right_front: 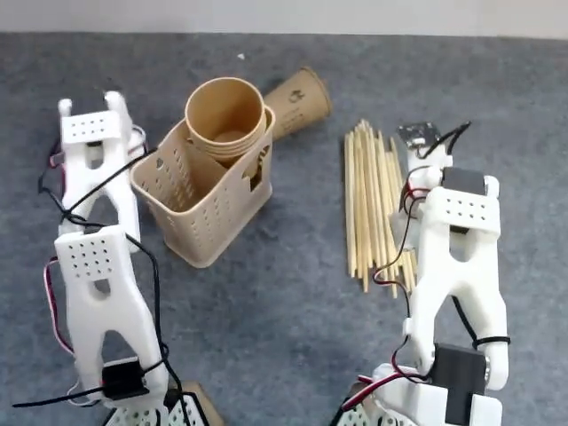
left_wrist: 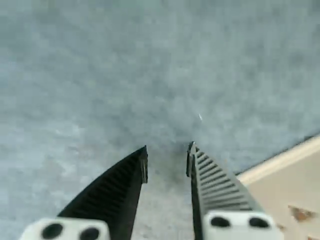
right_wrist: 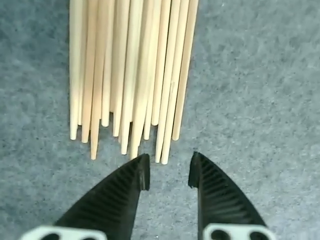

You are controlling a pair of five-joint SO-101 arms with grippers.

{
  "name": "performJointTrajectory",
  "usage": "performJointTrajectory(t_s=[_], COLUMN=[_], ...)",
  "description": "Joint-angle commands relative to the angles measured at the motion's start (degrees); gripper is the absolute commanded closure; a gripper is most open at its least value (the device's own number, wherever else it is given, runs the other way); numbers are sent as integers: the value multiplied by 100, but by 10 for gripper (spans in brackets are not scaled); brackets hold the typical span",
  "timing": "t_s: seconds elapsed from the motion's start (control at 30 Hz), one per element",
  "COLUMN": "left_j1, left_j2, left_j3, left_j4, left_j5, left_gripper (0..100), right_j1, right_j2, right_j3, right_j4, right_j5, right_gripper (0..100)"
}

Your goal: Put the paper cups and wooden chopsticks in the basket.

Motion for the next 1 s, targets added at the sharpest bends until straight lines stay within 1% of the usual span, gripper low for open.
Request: performJointTrajectory(t_s=[0.0, 0.17, 0.33, 0.43, 0.5, 0.67, 0.8, 0.9, 0.97], left_j1=[338, 523, 699, 479, 154, -804, -1244, -1305, -1130], left_j2=[-110, -110, -127, -207, -295, -593, -971, -1587, -2246], left_j3=[681, 1376, 1314, 725, 57, -2281, -3785, -4110, -3829], left_j4=[97, 123, 97, 79, 79, 97, 123, 141, 185], left_j5=[-53, -26, 149, 158, 141, 123, -211, -677, -1134], left_gripper=[839, 839, 839, 839, 839, 839, 840, 841, 867], right_j1=[31, 22, -31, -101, -110, -119, -119, -119, -127], right_j2=[-286, -286, -251, -251, -259, -242, -242, -242, -242], right_j3=[13, -13, -13, 4, 13, 13, 13, 13, 22], right_j4=[-22, -4, -13, -13, -22, -40, -40, -48, -119], right_j5=[35, 26, 9, 18, 35, 35, 35, 35, 35], right_gripper=[860, 860, 860, 860, 860, 860, 860, 860, 860])
